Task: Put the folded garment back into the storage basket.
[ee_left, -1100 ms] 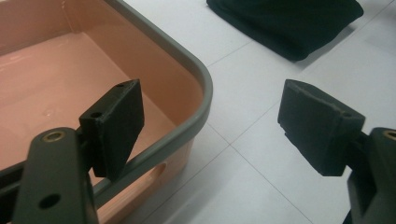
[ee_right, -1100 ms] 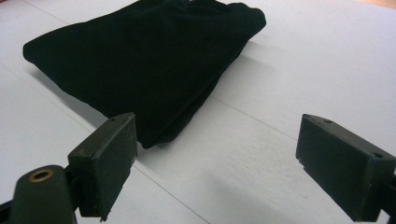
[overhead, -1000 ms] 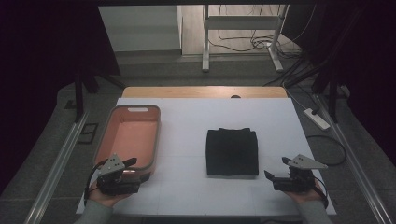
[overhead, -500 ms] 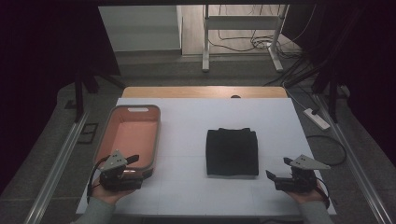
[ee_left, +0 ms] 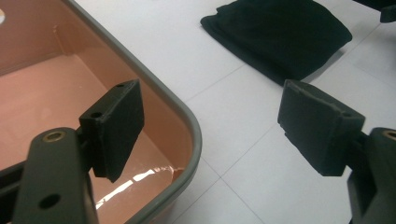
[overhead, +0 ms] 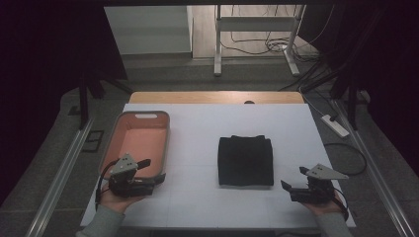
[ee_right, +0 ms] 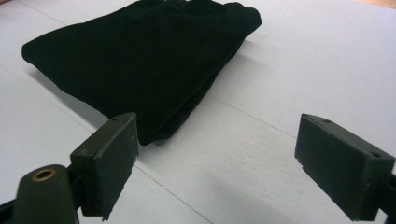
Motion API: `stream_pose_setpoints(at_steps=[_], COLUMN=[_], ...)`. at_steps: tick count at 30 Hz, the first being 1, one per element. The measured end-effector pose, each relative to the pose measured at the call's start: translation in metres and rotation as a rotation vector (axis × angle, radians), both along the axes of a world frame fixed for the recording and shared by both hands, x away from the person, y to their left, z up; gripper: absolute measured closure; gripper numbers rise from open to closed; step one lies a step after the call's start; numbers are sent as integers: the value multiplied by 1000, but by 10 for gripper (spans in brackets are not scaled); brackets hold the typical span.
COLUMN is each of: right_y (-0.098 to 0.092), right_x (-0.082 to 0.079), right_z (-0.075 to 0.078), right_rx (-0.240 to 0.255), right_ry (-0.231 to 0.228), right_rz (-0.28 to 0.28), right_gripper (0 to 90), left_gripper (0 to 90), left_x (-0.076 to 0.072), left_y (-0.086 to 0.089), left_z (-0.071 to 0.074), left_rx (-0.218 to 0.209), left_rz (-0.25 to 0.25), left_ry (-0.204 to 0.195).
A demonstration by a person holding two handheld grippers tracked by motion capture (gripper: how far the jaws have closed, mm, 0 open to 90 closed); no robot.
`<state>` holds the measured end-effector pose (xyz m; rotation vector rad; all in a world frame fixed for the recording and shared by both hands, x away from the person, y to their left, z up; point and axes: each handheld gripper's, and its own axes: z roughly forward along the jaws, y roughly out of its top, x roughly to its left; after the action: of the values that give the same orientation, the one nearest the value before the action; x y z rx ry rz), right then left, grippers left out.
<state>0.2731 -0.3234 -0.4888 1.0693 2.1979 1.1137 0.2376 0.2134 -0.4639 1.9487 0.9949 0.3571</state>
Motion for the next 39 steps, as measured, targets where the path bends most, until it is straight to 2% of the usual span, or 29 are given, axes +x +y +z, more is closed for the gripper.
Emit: stream_pose_setpoints(at_steps=[21,39], right_y=[1,2], right_x=[-1,0], right_z=[0,-2], right_rx=[2,-2], right_ry=[-11,10], right_rz=[5,10], right_gripper=[148,145], left_gripper=[225,222], left_x=[15,26], left_y=[-21,-34], left_z=[3,4], left_rx=[16,27], left_rz=[-42,-66], left_ry=[20,41])
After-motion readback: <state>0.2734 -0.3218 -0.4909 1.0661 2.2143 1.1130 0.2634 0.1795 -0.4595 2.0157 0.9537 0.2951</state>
